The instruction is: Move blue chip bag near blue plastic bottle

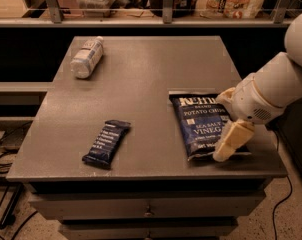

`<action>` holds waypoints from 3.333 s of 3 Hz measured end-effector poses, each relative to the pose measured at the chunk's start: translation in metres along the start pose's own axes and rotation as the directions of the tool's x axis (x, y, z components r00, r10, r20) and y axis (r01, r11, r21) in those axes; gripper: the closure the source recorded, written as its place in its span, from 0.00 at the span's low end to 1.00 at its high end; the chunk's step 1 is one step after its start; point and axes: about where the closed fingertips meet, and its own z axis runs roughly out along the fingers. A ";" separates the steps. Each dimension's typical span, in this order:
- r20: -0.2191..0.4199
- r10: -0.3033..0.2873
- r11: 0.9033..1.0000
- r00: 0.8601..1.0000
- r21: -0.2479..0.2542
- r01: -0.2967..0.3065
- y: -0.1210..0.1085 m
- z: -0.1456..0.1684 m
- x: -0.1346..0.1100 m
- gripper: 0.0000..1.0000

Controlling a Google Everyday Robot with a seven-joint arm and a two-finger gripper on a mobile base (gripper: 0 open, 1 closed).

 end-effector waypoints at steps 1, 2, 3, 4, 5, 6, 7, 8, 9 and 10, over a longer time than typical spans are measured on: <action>-0.009 0.011 0.999 1.000 -0.034 -0.011 -0.001 0.009 0.000 0.38; -0.006 0.010 0.999 1.000 -0.045 -0.010 -0.003 0.010 -0.007 0.61; 0.005 -0.040 0.999 0.999 -0.014 0.040 -0.009 -0.008 -0.033 0.84; 0.013 -0.112 0.993 0.994 0.029 0.112 -0.020 -0.032 -0.065 1.00; 0.029 -0.207 0.976 0.978 0.079 0.205 -0.081 -0.038 -0.143 1.00; 0.029 -0.207 0.976 0.978 0.079 0.205 -0.081 -0.038 -0.143 1.00; 0.091 -0.224 0.971 0.970 0.102 0.215 -0.093 -0.026 -0.176 1.00; 0.208 -0.234 0.970 0.950 0.122 0.212 -0.116 -0.009 -0.211 1.00; 0.318 -0.215 0.971 0.923 0.167 0.168 -0.149 0.011 -0.233 1.00; 0.421 -0.191 0.972 0.887 0.209 0.110 -0.181 0.029 -0.253 0.82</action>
Offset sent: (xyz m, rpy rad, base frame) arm 0.0109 0.0166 -0.0018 0.0110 0.0552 0.0129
